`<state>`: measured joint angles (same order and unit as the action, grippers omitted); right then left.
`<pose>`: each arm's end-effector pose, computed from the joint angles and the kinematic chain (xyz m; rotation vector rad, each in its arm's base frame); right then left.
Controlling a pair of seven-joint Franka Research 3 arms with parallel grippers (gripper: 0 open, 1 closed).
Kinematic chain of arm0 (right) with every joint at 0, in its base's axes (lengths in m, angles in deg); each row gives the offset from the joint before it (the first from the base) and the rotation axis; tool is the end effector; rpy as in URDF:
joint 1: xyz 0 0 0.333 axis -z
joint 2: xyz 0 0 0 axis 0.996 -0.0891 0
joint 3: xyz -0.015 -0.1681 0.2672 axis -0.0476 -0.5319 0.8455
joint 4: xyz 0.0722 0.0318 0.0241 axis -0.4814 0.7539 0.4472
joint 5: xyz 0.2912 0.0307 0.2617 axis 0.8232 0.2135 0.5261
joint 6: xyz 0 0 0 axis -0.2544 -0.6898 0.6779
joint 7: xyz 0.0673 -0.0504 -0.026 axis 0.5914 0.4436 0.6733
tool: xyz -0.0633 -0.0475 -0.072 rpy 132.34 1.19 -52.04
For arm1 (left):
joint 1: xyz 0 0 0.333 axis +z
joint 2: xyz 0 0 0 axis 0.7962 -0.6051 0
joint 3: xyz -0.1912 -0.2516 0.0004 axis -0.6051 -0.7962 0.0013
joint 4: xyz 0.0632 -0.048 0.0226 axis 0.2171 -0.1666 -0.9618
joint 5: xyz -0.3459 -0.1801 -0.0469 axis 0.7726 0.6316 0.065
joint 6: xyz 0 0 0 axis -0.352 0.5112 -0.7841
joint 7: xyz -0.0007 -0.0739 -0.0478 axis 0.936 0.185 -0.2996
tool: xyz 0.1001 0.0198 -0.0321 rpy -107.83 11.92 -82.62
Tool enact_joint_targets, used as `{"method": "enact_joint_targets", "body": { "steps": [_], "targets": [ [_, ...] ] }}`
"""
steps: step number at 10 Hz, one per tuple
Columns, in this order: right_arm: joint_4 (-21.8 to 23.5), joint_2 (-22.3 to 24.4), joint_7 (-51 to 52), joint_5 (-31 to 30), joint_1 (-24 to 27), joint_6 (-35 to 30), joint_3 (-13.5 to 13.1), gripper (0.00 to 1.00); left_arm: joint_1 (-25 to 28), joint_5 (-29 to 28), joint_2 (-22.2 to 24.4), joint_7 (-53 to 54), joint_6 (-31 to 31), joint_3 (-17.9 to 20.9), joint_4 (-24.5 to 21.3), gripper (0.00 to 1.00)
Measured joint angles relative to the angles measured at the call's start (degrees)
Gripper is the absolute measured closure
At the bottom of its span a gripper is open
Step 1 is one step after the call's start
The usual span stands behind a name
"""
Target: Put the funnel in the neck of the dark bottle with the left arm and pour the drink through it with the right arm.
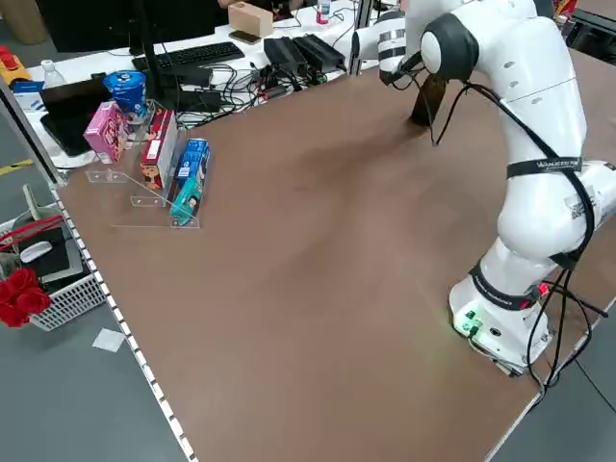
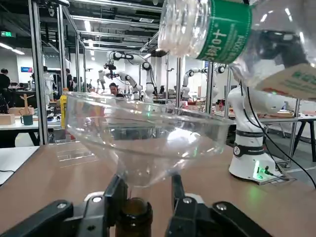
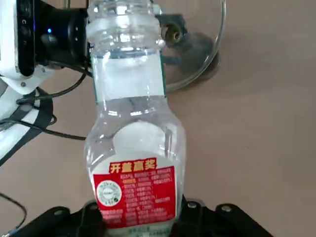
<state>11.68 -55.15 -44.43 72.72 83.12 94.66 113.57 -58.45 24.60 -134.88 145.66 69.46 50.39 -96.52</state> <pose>0.4420 0.4980 0.5609 -2.7969 0.2349 -0.0511 0.6255 -0.3646 0.3056 0.9976 -1.3501 0.9601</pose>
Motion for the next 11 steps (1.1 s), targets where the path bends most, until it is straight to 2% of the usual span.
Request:
{"method": "enact_joint_targets", "body": {
  "steps": [2, 5, 6, 7, 8, 11],
  "targets": [
    [0.4, 1.7, 4.7, -1.0, 0.0, -1.4, 0.0, 0.58, 0.1, 0.0, 0.0, -0.4, 0.0, 0.0, 0.1, 0.46],
    [0.4, 4.8, 15.5, -1.0, 1.4, -6.0, -1.9, 0.58, 0.2, 0.0, 0.0, -0.5, 0.0, 0.0, 0.3, 0.02],
    [0.3, 5.4, 19.5, -0.7, 1.8, -6.6, -3.4, 0.58, 0.5, 0.0, 0.0, -0.5, 0.0, 0.1, 0.4, 0.01],
    [0.3, 6.1, 24.3, 0.4, 2.2, -6.8, -5.6, 0.58, 0.9, -0.5, 0.0, -0.5, 0.0, 0.2, 0.8, 0.0],
    [0.2, 7.3, 30.7, 3.4, 2.4, -6.9, -9.0, 0.58, 1.5, -2.4, 0.0, -0.5, 0.0, 0.3, 1.3, 0.0],
    [0.0, 12.2, 55.2, 12.6, 2.9, -9.2, -22.6, 0.58, 6.0, -13.3, 1.8, -0.4, -0.1, 0.3, 3.0, 0.0]
  ]
}}
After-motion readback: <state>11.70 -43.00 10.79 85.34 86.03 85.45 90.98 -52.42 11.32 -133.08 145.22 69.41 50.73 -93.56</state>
